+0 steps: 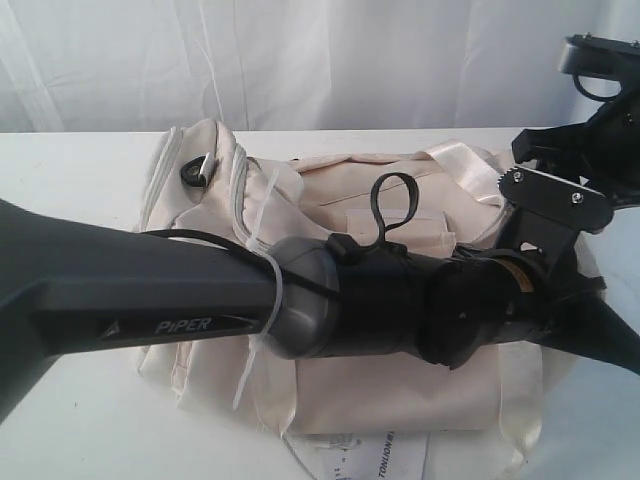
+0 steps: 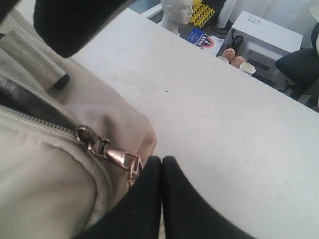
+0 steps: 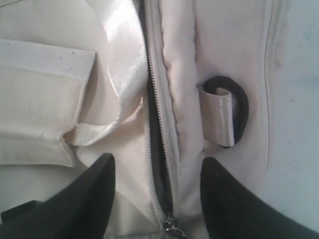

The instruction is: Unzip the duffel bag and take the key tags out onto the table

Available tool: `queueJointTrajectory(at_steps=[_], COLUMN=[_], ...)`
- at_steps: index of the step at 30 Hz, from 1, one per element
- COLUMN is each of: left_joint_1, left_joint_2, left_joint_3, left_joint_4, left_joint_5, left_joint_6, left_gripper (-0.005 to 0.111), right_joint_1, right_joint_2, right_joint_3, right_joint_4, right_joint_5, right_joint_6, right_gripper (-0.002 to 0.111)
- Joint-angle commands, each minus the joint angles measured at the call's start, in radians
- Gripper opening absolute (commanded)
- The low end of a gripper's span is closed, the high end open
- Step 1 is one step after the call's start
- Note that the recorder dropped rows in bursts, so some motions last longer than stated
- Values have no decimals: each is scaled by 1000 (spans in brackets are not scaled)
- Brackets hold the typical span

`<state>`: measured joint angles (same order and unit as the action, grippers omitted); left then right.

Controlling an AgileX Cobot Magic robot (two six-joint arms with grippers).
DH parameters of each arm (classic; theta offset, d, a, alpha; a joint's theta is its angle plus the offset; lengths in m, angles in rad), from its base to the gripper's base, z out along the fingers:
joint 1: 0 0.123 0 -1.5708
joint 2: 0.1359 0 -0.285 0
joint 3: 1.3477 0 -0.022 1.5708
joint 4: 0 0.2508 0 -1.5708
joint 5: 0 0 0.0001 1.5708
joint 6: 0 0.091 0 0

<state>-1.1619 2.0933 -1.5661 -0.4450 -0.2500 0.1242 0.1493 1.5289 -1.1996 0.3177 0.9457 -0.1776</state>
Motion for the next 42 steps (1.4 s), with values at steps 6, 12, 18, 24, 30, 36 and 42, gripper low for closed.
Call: queueJointTrajectory(at_steps=[6, 12, 18, 24, 30, 36, 42], left_joint_1=[3, 3, 3, 3, 3, 3, 3], left_joint_2=[-7, 0, 43, 47, 35, -8, -50], left_joint_3=[-6, -6, -6, -6, -6, -6, -6], left_joint_4=[-2, -2, -2, -2, -2, 13, 13], left_joint_5=[40, 7, -28, -83, -13, 81, 175], left_joint_6=[7, 7, 7, 8, 10, 37, 122], left_gripper=[38, 54, 36, 16, 0, 0, 0], right_joint_1=[-8, -8, -8, -8, -8, -8, -8], right_joint_2=[-1, -1, -1, -1, -1, -1, -1], right_joint_3=[6, 6, 6, 6, 6, 6, 6], right_joint_4=[0, 3, 3, 3, 2, 2, 2], right_joint_5=[14, 16, 16, 16, 16, 16, 16], right_joint_6=[-2, -2, -2, -2, -2, -2, -2], right_gripper=[50, 50, 50, 50, 50, 48, 41])
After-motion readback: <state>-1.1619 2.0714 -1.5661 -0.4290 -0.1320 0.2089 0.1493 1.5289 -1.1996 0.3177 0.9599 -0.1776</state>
